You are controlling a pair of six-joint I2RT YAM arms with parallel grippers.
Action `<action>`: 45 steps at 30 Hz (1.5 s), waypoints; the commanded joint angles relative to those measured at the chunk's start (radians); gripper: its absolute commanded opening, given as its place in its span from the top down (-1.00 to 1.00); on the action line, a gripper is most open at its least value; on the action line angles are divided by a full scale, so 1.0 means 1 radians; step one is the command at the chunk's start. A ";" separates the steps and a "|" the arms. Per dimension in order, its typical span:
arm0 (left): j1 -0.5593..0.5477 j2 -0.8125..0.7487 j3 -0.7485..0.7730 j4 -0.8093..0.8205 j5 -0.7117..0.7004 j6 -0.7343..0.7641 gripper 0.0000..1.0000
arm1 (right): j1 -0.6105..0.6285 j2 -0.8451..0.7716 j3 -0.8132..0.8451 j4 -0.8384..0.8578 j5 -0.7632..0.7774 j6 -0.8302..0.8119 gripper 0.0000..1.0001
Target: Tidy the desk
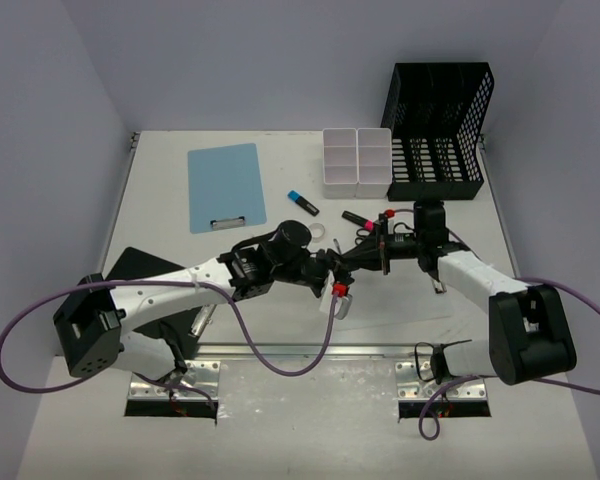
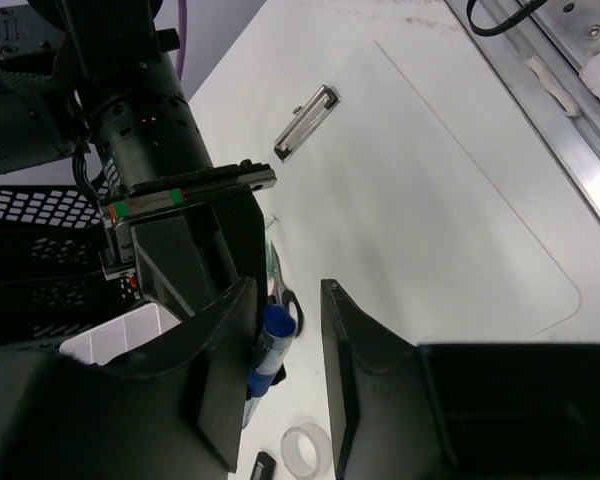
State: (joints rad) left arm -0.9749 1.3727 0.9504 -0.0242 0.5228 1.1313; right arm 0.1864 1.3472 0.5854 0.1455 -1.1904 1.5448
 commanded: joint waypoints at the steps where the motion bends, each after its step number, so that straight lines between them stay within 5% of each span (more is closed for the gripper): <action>1: -0.005 -0.041 -0.022 0.041 0.002 -0.036 0.42 | 0.007 -0.023 -0.015 0.031 -0.035 -0.008 0.97; 6: -0.001 -0.061 -0.039 0.060 -0.014 -0.038 0.47 | 0.008 -0.022 -0.013 -0.006 -0.028 -0.038 0.97; 9: 0.002 -0.063 -0.041 0.063 -0.024 -0.039 0.96 | 0.007 -0.019 -0.001 -0.020 -0.034 -0.051 0.97; 10: 0.004 -0.064 -0.044 0.070 -0.029 -0.044 1.00 | 0.007 -0.014 0.007 -0.024 -0.037 -0.057 0.68; 13: 0.005 -0.061 -0.044 0.090 -0.029 -0.057 1.00 | 0.007 -0.011 0.011 -0.027 -0.049 -0.060 0.25; 14: 0.007 -0.063 -0.044 0.093 -0.026 -0.061 1.00 | 0.005 -0.011 0.014 -0.023 -0.054 -0.058 -0.14; 19: 0.011 -0.061 -0.027 0.107 -0.009 -0.111 1.00 | -0.048 0.023 0.112 -0.103 -0.083 -0.174 -0.98; 20: 0.015 -0.060 -0.022 0.115 -0.006 -0.131 1.00 | -0.067 0.030 0.155 -0.165 -0.078 -0.175 -0.98; 23: 0.042 -0.051 -0.006 0.185 -0.004 -0.284 1.00 | -0.145 0.064 0.370 -0.461 -0.019 -0.567 -0.98; 29: 0.172 0.041 0.114 0.398 -0.127 -0.715 1.00 | -0.275 0.057 0.698 -0.757 0.392 -1.107 -0.98; 34: 0.286 0.289 0.396 0.408 -0.253 -0.918 1.00 | -0.300 -0.083 0.585 -0.724 0.645 -1.304 -0.98; 38: 0.338 0.494 0.713 0.426 -0.241 -0.936 1.00 | -0.308 -0.167 0.508 -0.731 0.776 -1.380 -0.98; 45: 0.393 0.856 1.100 0.481 -0.120 -0.929 1.00 | -0.340 -0.261 0.395 -0.750 0.735 -1.516 -0.98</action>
State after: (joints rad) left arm -0.5922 2.1433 1.9610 0.3859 0.3367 0.2188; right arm -0.1474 1.1229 1.0012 -0.6121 -0.4793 0.1307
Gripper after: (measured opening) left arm 0.106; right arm 0.992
